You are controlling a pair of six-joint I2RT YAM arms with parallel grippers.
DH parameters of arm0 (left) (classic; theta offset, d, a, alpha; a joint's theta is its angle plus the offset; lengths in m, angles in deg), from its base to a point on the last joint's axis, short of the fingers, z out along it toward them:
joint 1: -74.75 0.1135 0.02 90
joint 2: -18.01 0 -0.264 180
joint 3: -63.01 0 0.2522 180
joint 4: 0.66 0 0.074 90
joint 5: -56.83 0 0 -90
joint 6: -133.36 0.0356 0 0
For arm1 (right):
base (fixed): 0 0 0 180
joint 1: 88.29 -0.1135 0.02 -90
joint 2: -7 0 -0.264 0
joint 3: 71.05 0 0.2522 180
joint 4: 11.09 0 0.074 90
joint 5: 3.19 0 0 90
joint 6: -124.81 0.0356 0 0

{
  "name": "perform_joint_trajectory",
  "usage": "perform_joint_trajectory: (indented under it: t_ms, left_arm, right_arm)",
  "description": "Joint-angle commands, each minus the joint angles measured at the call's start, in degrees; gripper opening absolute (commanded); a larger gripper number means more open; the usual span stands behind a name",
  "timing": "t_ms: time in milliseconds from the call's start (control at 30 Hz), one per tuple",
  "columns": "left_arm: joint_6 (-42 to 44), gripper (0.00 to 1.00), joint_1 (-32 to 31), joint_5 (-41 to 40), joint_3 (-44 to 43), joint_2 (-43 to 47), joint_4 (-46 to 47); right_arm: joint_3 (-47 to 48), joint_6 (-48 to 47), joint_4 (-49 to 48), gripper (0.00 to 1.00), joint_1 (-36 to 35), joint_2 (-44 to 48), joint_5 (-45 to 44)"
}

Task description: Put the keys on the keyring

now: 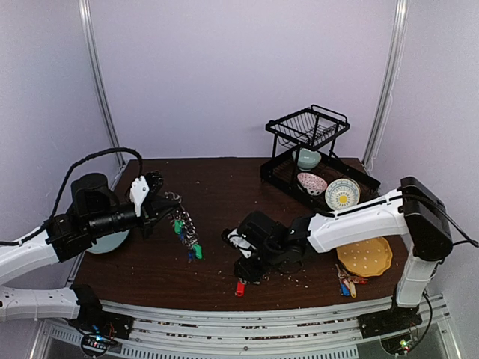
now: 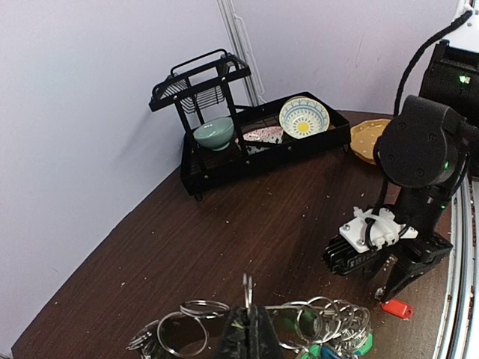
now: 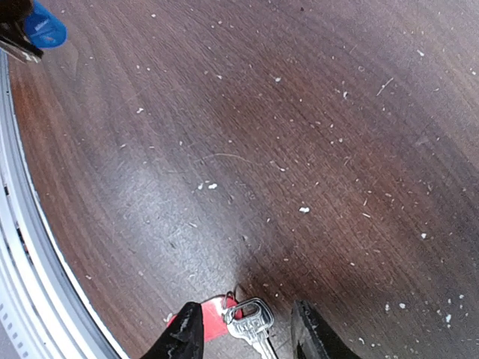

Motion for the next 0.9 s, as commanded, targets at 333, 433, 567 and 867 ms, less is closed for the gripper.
perform_joint_trajectory:
  t_ms: [333,433,567,867]
  left_arm:
    - [0.94,0.00,0.22,0.14,-0.16,-0.01,3.98]
    - [0.95,0.00,0.18,0.11,-0.16,-0.01,3.96]
    - [0.91,0.00,0.18,0.12,-0.17,0.10,3.94]
    - [0.94,0.00,0.22,0.31,-0.16,0.24,3.89]
  right_arm:
    - [2.59,0.78,3.16,0.23,-2.67,-4.36,-1.72]
    - [3.70,0.58,4.91,0.14,-2.99,-5.06,-3.20]
    - [4.01,0.62,6.26,0.11,-3.07,-5.06,-5.01]
    - [4.29,0.36,7.44,0.14,-3.11,-5.37,-4.89]
